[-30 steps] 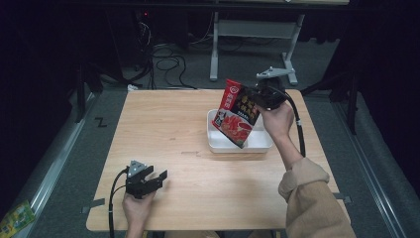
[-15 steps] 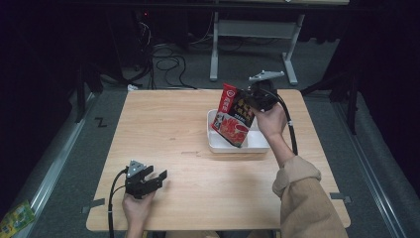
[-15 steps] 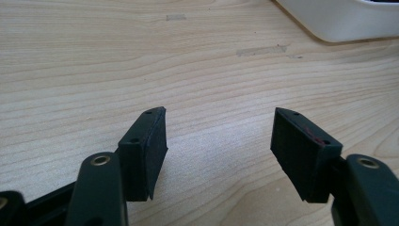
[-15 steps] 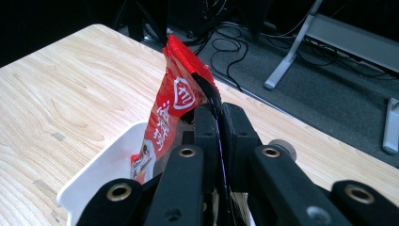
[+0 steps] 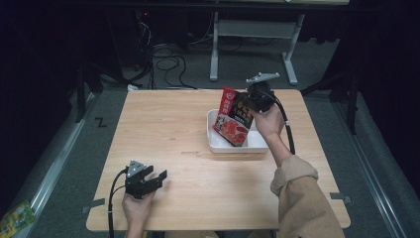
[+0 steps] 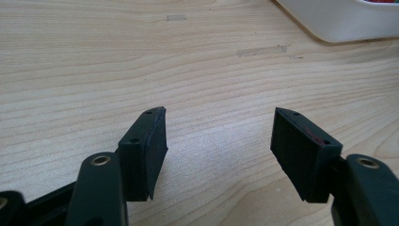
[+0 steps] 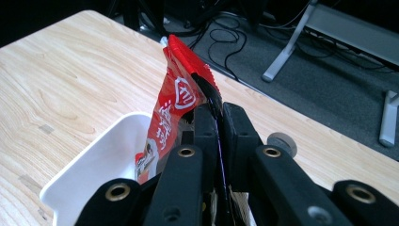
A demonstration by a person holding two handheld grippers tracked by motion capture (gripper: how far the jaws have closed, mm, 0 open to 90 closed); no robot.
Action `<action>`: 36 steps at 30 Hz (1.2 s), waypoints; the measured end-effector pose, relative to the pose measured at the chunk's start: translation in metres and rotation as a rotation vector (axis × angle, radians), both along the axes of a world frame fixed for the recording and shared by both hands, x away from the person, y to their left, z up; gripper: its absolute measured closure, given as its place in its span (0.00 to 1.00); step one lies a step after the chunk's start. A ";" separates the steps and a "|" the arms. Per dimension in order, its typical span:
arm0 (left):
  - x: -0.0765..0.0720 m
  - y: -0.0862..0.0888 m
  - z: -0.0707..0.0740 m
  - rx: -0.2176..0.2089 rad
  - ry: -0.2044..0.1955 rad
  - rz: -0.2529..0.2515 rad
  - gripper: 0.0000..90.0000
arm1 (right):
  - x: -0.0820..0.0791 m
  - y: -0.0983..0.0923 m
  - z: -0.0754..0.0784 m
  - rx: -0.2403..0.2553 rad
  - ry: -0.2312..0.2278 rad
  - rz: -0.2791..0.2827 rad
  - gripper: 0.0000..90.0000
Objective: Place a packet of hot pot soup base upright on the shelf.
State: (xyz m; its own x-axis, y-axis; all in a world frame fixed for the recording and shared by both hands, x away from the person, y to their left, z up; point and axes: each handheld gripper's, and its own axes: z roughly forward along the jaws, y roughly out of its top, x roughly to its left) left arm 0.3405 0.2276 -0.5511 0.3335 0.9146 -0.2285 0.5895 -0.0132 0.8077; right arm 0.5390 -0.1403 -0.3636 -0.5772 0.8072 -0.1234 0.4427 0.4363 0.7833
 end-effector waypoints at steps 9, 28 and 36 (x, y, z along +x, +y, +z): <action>0.000 0.001 0.000 -0.007 -0.002 0.001 0.41 | 0.002 0.006 -0.008 -0.029 0.030 0.014 0.94; 0.000 0.001 0.000 -0.008 -0.001 0.000 0.41 | 0.007 -0.009 -0.009 0.001 0.101 -0.009 0.72; 0.000 0.000 0.000 -0.002 0.000 -0.001 0.41 | 0.003 -0.020 -0.007 0.022 0.078 -0.019 0.63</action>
